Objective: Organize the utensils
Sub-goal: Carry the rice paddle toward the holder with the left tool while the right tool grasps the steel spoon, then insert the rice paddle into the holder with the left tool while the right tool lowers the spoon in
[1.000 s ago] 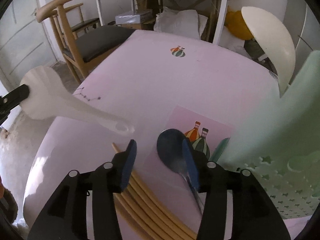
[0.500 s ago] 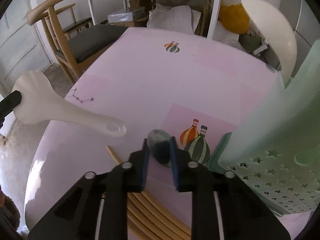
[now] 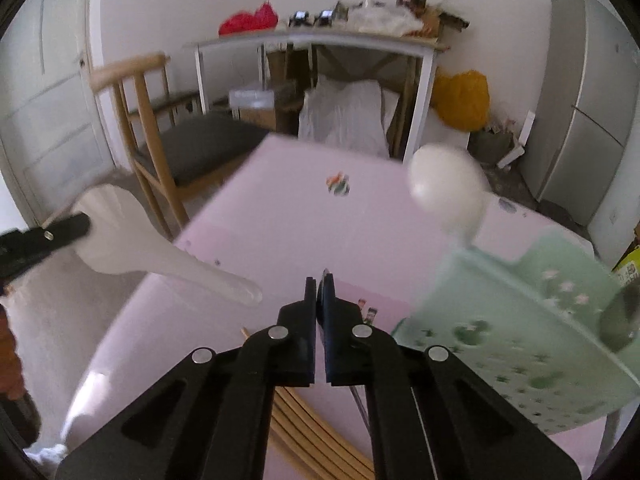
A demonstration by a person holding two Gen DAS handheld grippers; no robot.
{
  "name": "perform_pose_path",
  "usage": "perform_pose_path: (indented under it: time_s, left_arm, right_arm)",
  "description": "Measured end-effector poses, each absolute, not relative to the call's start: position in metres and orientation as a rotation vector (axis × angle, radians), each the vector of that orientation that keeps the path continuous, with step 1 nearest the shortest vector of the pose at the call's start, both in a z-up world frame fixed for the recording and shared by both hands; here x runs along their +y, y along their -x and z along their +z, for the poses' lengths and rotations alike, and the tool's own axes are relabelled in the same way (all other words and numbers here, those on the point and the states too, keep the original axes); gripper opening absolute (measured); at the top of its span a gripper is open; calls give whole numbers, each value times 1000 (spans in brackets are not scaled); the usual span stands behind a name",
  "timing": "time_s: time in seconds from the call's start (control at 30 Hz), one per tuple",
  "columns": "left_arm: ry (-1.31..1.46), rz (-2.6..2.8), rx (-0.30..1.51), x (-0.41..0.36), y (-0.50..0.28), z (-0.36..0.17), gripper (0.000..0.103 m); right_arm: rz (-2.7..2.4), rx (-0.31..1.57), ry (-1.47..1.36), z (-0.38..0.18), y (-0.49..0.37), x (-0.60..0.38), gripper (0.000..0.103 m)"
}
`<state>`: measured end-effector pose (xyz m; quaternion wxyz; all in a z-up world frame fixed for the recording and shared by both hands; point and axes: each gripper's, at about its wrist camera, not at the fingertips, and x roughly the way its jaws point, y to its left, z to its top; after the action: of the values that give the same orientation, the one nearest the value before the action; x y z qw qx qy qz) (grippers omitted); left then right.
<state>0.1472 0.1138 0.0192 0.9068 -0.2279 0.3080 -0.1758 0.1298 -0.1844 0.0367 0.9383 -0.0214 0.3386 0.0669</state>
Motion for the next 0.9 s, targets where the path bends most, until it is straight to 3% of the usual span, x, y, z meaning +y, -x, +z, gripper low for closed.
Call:
perform_pose_path:
  time_s: [0.3, 0.47, 0.67, 0.9]
  left_arm:
    - [441, -462, 575, 90, -137, 50, 0]
    - [380, -599, 456, 68, -133, 98, 0]
    - [133, -708, 358, 7, -128, 151, 0]
    - [-235, -681, 336, -77, -127, 154, 0]
  right_arm:
    - [113, 509, -208, 98, -71, -256, 3]
    - [104, 380, -303, 132, -37, -293, 3]
    - [77, 231, -384, 159, -3, -333, 3]
    - [20, 160, -435, 156, 24, -363, 3]
